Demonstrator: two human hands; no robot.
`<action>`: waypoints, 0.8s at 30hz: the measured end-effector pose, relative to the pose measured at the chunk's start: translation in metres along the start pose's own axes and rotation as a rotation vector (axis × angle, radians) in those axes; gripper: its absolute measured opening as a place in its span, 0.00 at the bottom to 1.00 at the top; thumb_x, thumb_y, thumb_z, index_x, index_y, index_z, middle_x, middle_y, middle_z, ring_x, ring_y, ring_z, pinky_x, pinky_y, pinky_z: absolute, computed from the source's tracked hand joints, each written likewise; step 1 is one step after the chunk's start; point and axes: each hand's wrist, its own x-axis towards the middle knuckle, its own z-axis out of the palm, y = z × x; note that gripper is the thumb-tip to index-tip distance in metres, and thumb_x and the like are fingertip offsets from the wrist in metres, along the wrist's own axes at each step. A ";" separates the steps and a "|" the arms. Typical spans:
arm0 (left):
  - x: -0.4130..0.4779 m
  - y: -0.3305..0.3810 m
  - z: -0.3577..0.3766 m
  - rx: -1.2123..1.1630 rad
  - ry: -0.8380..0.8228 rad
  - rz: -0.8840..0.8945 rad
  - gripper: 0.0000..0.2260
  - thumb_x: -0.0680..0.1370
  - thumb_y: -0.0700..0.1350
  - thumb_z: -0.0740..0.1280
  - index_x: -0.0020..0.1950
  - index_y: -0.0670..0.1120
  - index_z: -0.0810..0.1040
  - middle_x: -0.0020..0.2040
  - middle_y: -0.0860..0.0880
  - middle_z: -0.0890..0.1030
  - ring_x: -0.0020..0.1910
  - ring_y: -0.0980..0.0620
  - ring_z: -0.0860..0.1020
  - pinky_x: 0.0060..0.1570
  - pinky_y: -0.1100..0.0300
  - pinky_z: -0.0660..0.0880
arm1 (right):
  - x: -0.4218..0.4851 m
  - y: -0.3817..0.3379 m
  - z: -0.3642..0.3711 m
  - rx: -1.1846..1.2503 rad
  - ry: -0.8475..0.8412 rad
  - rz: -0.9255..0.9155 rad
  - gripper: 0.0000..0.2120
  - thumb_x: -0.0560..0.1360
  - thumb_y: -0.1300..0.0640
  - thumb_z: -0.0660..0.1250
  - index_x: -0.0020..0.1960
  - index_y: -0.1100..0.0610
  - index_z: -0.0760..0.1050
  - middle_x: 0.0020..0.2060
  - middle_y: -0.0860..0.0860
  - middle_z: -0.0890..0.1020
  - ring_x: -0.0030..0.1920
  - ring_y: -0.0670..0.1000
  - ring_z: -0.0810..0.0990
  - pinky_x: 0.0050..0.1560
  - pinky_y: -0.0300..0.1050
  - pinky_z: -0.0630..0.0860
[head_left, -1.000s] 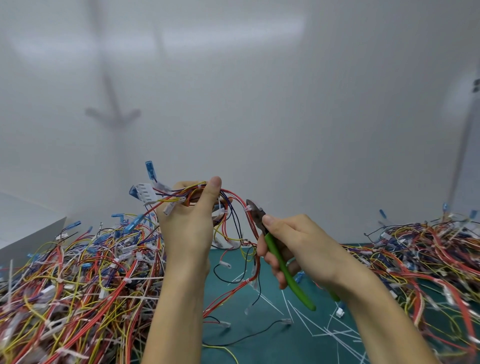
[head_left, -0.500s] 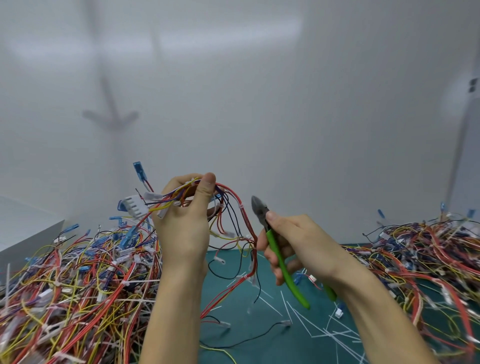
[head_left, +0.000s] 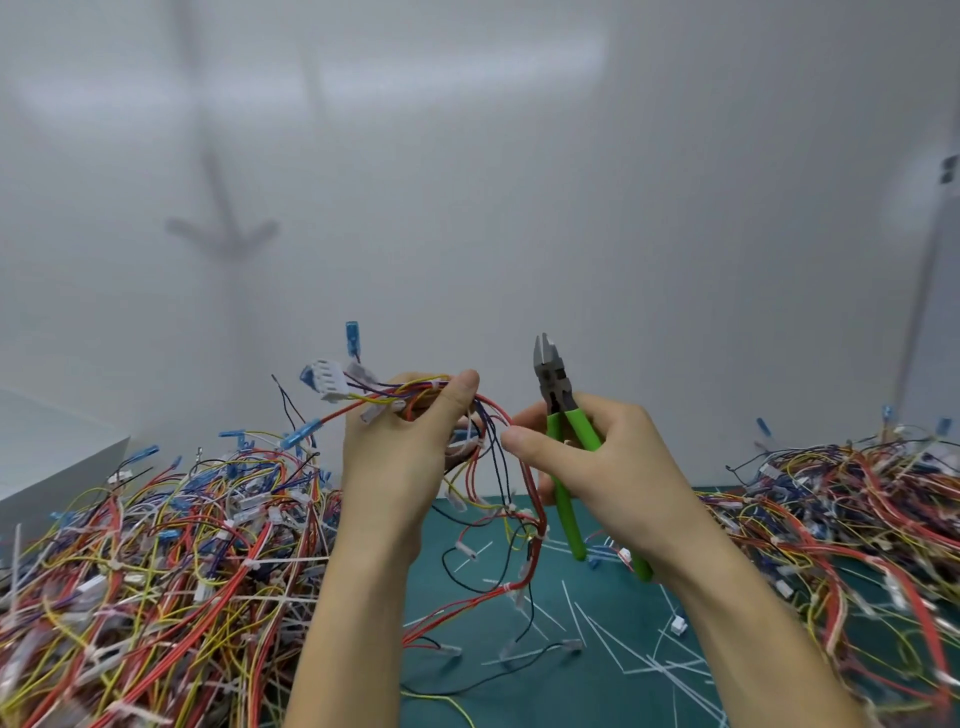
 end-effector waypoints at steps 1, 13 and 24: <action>-0.002 0.001 0.001 0.015 -0.051 -0.012 0.07 0.74 0.46 0.74 0.37 0.48 0.82 0.32 0.51 0.84 0.30 0.58 0.82 0.31 0.65 0.78 | 0.000 -0.001 0.001 -0.019 0.010 -0.017 0.11 0.70 0.45 0.76 0.45 0.52 0.82 0.35 0.50 0.84 0.35 0.51 0.83 0.42 0.58 0.83; -0.004 0.011 -0.009 -0.060 -0.376 -0.119 0.18 0.68 0.55 0.72 0.56 0.53 0.85 0.54 0.53 0.85 0.56 0.54 0.83 0.56 0.55 0.78 | 0.004 -0.001 -0.011 0.150 0.346 -0.026 0.07 0.76 0.58 0.72 0.40 0.57 0.80 0.31 0.52 0.84 0.30 0.52 0.79 0.38 0.65 0.82; -0.009 0.009 -0.003 0.391 -0.633 -0.080 0.17 0.73 0.61 0.67 0.49 0.50 0.85 0.46 0.55 0.86 0.46 0.57 0.85 0.42 0.66 0.77 | 0.004 -0.002 -0.010 0.242 0.473 -0.027 0.06 0.76 0.58 0.72 0.42 0.58 0.79 0.29 0.49 0.83 0.26 0.46 0.78 0.34 0.57 0.82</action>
